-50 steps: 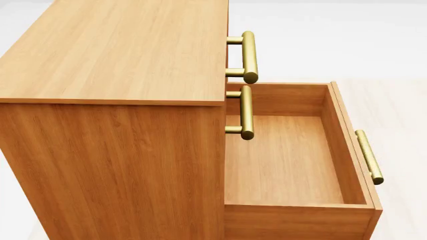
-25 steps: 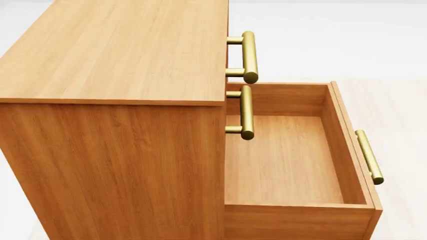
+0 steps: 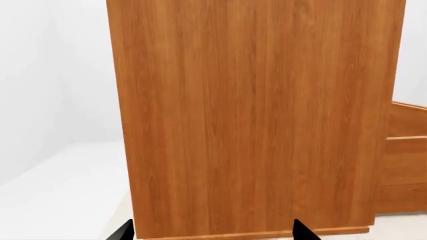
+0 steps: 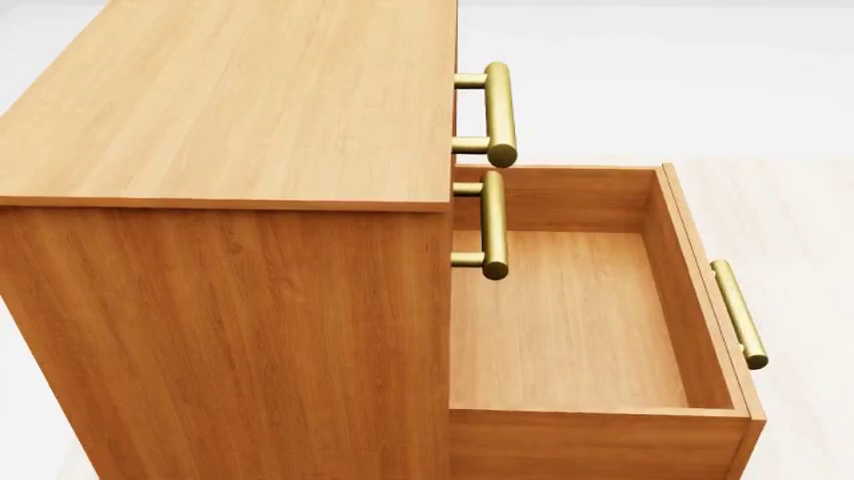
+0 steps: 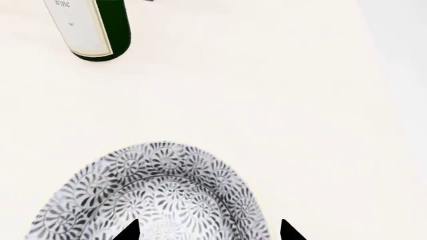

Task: Put the bowl in the bottom drawer of the cabinet and close it.

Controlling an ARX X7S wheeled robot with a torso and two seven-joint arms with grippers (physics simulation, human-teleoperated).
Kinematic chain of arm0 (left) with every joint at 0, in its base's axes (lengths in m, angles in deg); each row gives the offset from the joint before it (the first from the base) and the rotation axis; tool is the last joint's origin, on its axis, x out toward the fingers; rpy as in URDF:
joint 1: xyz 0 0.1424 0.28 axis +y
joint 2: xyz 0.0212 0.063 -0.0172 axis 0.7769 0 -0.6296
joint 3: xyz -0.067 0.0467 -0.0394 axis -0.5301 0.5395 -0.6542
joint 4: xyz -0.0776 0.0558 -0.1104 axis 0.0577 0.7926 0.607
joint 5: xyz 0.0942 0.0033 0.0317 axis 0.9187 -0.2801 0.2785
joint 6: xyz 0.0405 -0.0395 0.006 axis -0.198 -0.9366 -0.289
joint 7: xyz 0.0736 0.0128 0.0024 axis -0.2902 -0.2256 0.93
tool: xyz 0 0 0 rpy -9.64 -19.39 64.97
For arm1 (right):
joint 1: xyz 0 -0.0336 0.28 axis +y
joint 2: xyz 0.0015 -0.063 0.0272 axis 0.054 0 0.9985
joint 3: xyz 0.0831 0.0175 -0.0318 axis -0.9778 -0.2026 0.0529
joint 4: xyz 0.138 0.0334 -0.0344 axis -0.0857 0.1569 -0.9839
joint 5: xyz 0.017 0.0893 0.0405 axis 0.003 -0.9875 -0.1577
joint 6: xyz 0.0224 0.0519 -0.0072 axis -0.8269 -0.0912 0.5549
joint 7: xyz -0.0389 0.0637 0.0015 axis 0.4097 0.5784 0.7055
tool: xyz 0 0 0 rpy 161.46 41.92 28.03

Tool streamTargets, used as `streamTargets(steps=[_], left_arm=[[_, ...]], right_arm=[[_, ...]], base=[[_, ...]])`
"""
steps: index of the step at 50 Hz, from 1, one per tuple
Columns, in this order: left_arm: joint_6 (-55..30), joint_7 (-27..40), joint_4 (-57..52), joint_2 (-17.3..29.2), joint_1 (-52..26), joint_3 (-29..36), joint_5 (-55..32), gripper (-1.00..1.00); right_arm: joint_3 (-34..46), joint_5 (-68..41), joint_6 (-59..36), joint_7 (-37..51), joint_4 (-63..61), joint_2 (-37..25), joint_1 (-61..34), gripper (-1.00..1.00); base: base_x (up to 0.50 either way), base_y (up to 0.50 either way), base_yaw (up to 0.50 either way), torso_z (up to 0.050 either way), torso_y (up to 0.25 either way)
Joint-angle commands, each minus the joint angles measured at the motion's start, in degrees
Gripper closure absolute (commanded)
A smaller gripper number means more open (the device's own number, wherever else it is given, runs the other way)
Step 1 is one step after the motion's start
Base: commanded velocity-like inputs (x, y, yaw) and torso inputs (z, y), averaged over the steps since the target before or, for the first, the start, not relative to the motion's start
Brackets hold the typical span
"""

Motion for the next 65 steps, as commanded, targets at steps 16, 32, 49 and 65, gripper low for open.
streamTargets(steps=[16, 32, 49, 65], left_arm=[[1.1, 0.4, 1.2, 0.2, -0.1, 0.4, 0.2, -1.0], [-2.7, 1.0, -3.2, 1.0, 0.3, 0.4, 0.0, -1.0], [0.6, 0.9, 0.4, 0.5, -0.2, 0.8, 0.1, -1.0], [-1.8, 1.3, -3.1, 1.5, 0.4, 0.7, -0.6, -1.0]], right_arm=[[0.9, 1.6, -2.4, -4.1, -2.0, 0.8, 5.0, 1.0], [2.8, 1.1, -5.4, -6.2, -15.1, 2.5, 8.8, 1.0], [5.0, 0.4, -7.7, -8.4, -28.4, 3.7, 12.1, 1.0], [7.8, 0.8, -8.1, -9.5, -36.4, 3.7, 12.5, 1.0]], base=[[0.0, 0.0, 0.0, -0.001, 0.0], [0.0, 0.0, 0.0, -0.001, 0.0], [0.0, 0.0, 0.0, -0.001, 0.0], [0.0, 0.0, 0.0, 0.0, 0.0]])
